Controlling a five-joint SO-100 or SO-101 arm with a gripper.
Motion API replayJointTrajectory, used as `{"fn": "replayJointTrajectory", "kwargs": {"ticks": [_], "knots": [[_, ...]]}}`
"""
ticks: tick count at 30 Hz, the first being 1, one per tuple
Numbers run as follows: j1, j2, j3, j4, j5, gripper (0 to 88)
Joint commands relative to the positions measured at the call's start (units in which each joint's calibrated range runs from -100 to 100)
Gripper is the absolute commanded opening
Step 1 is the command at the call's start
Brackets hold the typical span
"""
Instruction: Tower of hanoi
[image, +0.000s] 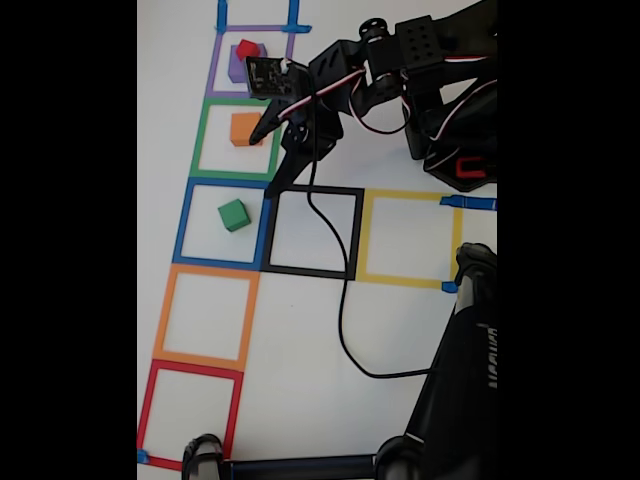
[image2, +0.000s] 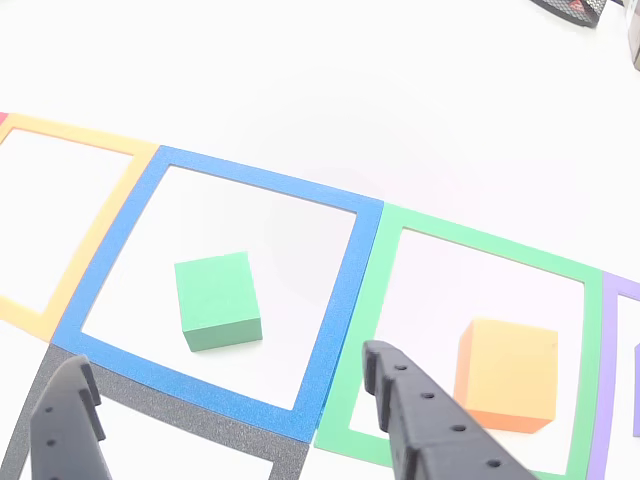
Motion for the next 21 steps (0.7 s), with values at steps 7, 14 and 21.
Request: {"fn": "replayJointTrajectory", "kwargs": {"ticks": [7, 14, 21], "knots": [[-1.0, 10.4, 17.1, -37.7, 0.7, 34.1], [-2.5, 23.4, 18.0, -52.5, 0.7, 34.4], [-1.9, 35.8, 15.8, -61.7, 0.7, 34.4]]}}
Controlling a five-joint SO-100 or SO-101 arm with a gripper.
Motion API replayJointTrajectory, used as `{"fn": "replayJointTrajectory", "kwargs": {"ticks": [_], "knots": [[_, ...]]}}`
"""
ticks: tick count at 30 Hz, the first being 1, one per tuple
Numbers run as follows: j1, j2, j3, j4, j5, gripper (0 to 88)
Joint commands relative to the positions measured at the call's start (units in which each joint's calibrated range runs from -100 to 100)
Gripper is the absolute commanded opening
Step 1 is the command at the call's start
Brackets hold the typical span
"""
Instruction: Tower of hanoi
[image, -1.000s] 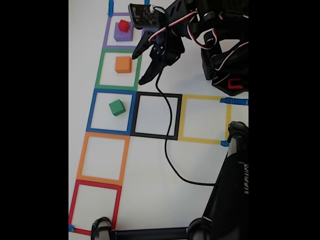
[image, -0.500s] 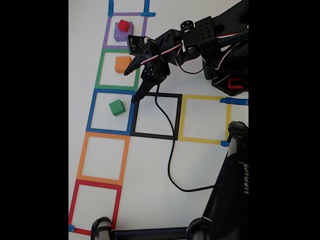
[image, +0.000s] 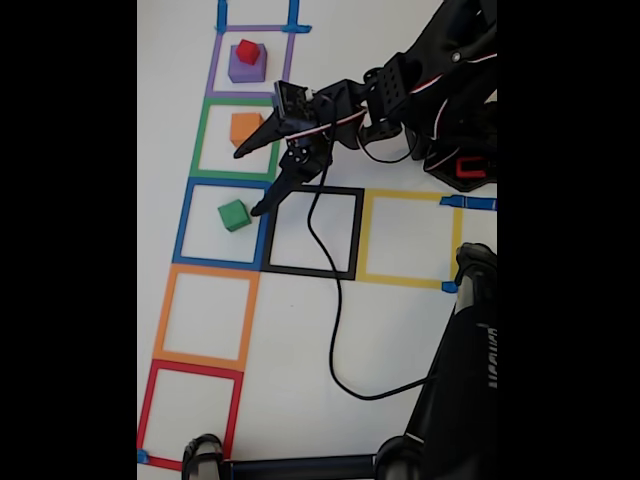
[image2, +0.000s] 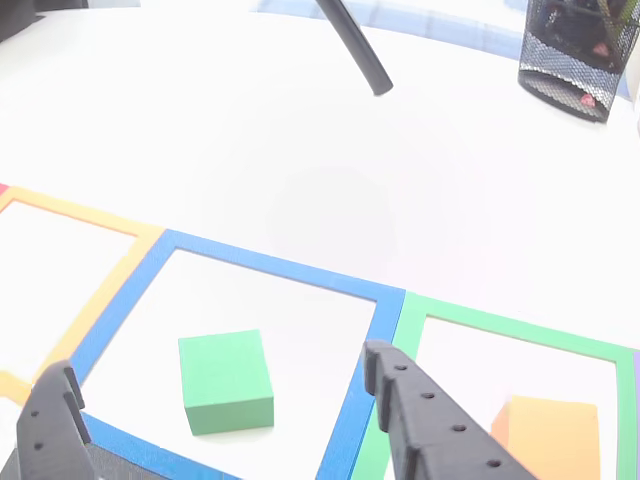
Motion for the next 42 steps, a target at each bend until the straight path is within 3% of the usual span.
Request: {"fn": "replayJointTrajectory", "kwargs": {"ticks": [1, 19, 42], "knots": [[0.2, 6.8, -1.6, -6.1, 0.5, 34.5], [0.9, 38.2, -17.0, -25.2, 0.5, 35.2], [-3.5, 56.5, -27.7, -35.2, 0.5, 33.9]]}}
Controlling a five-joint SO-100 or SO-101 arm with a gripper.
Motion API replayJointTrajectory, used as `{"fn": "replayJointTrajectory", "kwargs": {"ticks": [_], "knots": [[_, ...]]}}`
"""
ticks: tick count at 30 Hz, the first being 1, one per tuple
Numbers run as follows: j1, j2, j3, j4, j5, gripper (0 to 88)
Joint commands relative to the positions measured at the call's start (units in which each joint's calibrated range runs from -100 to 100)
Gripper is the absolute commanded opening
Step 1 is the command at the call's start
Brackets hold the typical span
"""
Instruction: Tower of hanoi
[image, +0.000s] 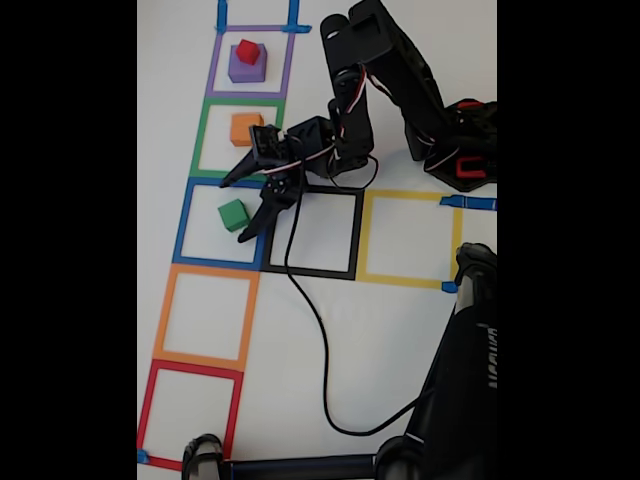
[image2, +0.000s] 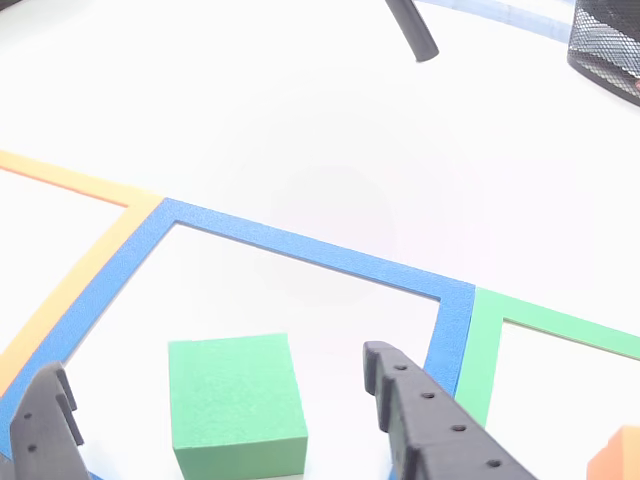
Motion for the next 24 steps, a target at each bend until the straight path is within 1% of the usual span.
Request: {"fn": "replayJointTrajectory", "kwargs": {"ticks": [1, 9, 24], "knots": [[-0.7, 1.3, -2.5, -2.3, 0.5, 33.9], [0.2, 4.9, -5.0, -2.4, 0.5, 33.7], [-1.9, 6.7, -6.9, -2.3, 0.5, 32.3]]}}
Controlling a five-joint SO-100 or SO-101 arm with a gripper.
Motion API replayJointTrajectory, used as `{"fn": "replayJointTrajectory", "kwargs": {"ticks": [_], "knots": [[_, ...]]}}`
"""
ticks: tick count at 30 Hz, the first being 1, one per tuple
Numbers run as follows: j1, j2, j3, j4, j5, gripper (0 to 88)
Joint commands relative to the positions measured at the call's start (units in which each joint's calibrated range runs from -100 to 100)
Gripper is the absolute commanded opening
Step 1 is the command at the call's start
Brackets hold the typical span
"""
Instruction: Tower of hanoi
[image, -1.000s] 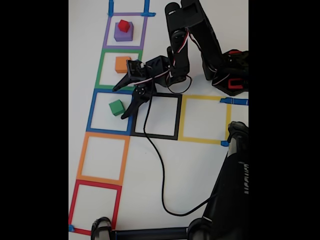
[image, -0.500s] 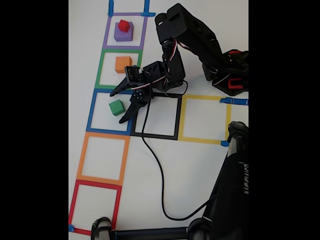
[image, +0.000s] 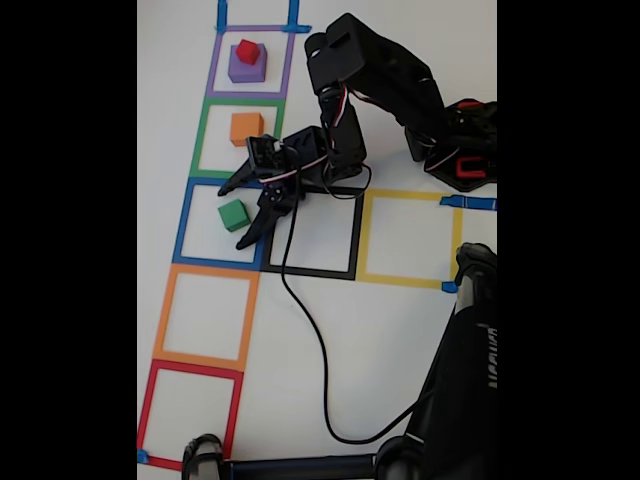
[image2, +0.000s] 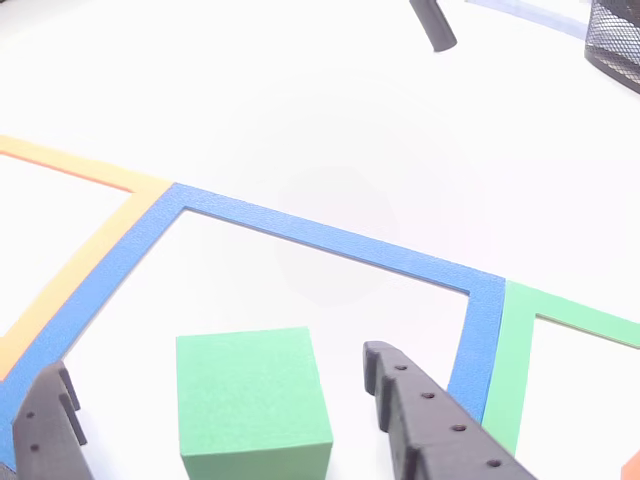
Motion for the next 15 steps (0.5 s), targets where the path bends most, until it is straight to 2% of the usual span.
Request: {"fn": "replayJointTrajectory", "kwargs": {"ticks": [1, 9, 15], "knots": [[-0.8, -0.1, -1.2, -1.0, 0.5, 32.1], [-1.1, 0.6, -1.2, -0.6, 0.5, 29.4], [-1.1, 0.8, -0.9, -0.3, 0.5, 21.8]]}}
